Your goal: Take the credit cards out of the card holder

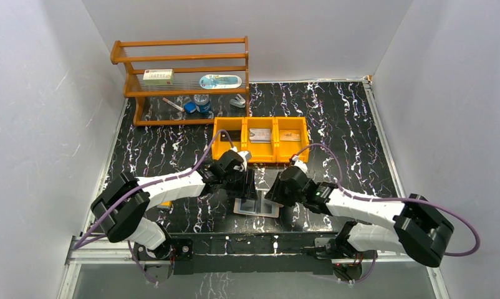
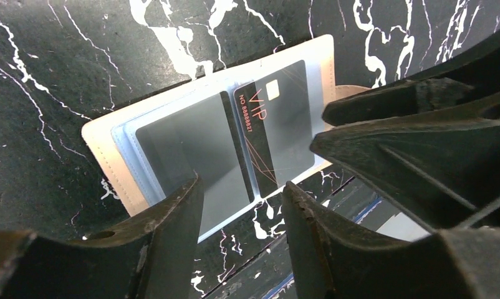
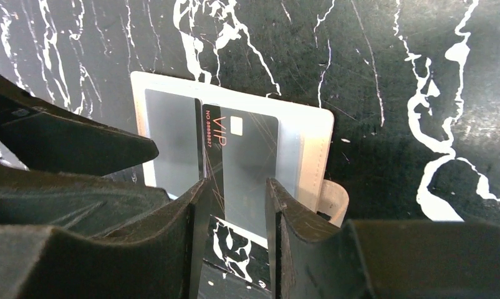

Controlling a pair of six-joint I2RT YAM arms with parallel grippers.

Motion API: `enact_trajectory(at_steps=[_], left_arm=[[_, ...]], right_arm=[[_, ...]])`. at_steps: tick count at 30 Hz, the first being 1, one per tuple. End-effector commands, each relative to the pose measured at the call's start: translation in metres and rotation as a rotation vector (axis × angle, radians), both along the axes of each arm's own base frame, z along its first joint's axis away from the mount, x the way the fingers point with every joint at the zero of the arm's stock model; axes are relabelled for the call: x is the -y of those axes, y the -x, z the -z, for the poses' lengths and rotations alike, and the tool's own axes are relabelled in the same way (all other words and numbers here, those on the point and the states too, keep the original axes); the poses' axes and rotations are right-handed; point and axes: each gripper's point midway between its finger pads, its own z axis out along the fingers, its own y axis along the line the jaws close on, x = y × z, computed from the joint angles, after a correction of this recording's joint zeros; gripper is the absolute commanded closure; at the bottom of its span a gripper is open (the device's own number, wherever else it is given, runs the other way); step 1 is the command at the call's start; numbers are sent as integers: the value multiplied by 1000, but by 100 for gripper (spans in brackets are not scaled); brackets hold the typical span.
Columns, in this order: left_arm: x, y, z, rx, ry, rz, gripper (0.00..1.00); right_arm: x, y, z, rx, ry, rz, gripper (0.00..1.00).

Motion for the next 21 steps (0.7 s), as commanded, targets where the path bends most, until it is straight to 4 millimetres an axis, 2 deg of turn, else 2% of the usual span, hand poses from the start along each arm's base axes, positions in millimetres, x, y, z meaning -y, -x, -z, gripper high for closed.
enact_trajectory(at_steps=[1,9,13,21], left_arm=[[9,1,-16,19,68,11,49],[27,-1,-22,0,145,22,46],[36,1,-21,-29,184,39,45],[30,5,7,-73,126,29,46]], right_arm=[[-14,-14,-16,36,-3,-11,54],[-3,-14,2,19,57,3,54],[0,-9,15,-13,57,0,58],[18,-1,35,-67,97,59,69]])
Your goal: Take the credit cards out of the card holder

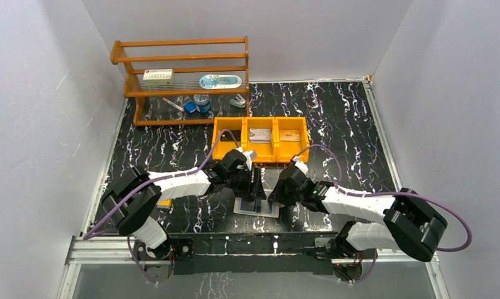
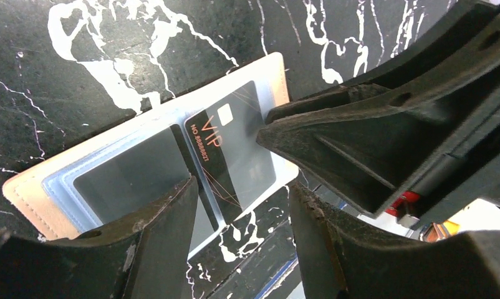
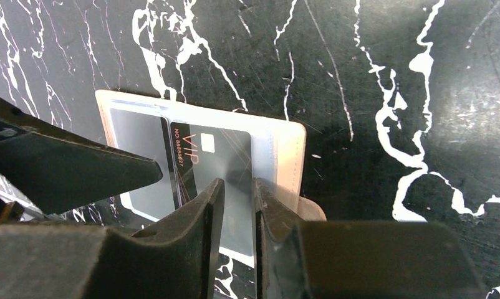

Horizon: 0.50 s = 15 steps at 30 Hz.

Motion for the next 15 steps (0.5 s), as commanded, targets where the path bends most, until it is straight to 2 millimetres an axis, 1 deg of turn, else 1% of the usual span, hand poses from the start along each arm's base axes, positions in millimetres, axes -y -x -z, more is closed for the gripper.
enact_trajectory(at_steps=[1,6,15], left_arm=[[-2,8,15,-34,-11,10,46],[-5,11,27,-65,-26,-2,48],[-14,16,44,-117,-73,-51,53]], right_arm=[[15,5,13,-24,29,46,70],[18,8,17,-36,30,53,72],[19,11,22,-57,39,50,73]])
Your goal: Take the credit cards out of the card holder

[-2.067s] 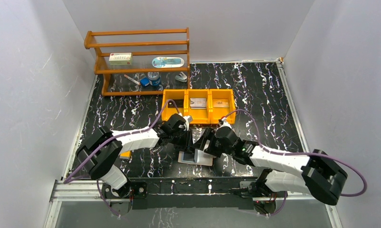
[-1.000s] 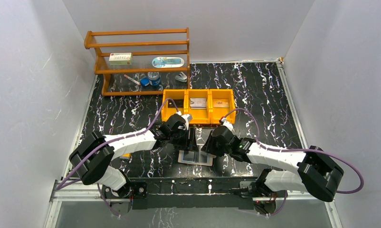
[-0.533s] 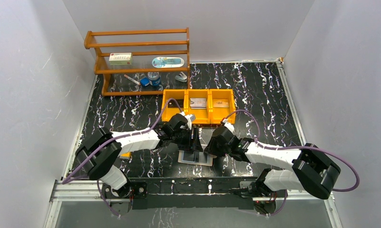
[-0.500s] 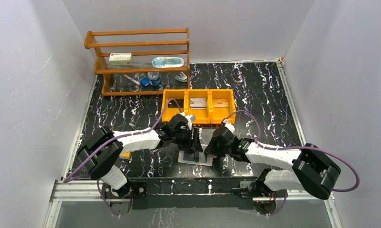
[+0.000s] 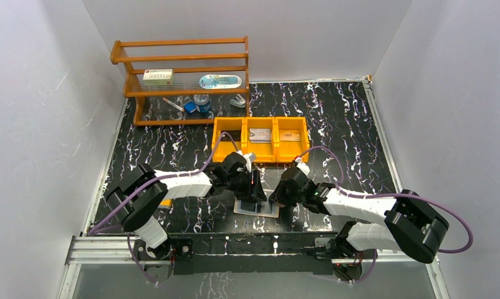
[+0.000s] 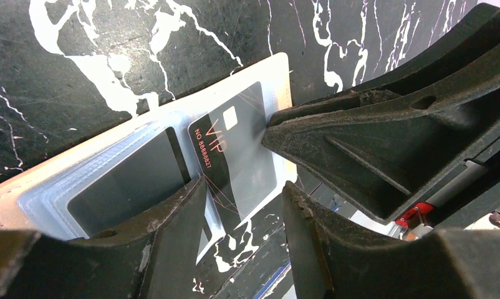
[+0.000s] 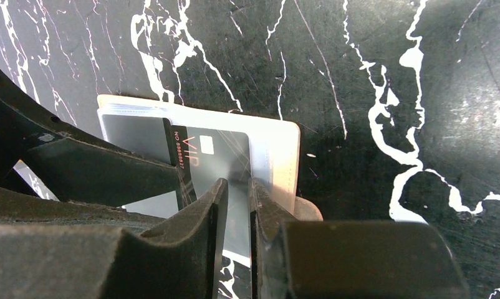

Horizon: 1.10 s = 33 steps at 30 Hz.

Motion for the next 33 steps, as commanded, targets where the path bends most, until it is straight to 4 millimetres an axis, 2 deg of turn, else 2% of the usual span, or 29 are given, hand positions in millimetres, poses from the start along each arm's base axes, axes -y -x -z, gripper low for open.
enact_trajectory(at_steps=[1,5,7,13,20,25,33], left_arm=[[-19,13,29,-70,-94,-25,53],[-24,14,34,-78,-108,-59,54],[-29,13,38,-81,-131,-86,54],[-42,7,39,-51,-186,-140,48],[-36,6,14,-4,-152,-77,45],[-30,15,25,-61,-132,-44,46],[-26,21,38,-117,-88,-80,53]], right_arm=[[16,11,19,-54,68,8,73],[16,11,19,-53,63,9,74],[15,11,19,-53,59,7,78],[14,12,19,-59,53,-2,79],[12,11,18,-58,51,-7,80],[11,12,19,-60,49,-11,80],[10,13,22,-72,42,-20,82]])
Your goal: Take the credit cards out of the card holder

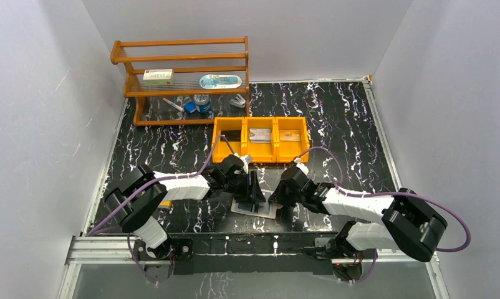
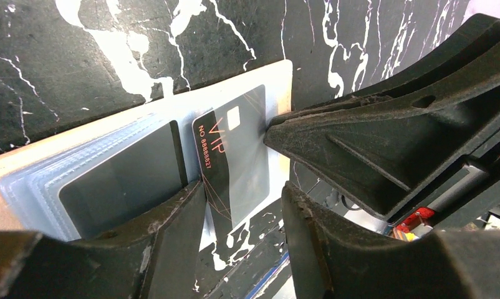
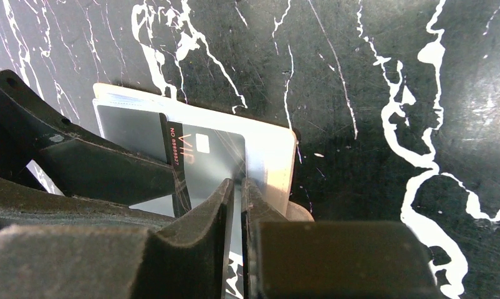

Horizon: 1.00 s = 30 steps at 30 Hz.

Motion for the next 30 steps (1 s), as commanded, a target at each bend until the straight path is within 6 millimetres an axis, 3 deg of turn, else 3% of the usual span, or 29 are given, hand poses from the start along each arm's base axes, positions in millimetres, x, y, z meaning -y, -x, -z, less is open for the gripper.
enact_trajectory(at_steps=[1,8,25,30], left_arm=[[-23,17,33,-77,-103,-18,54],[-21,15,31,-70,-84,-35,60],[-22,7,13,-3,-80,-37,97],[-25,3,8,25,-98,-46,100]], right_arm=[[15,11,21,-52,65,-3,82],[14,12,22,-62,61,-4,83],[16,11,22,-63,71,5,83],[17,9,21,-57,73,11,83]])
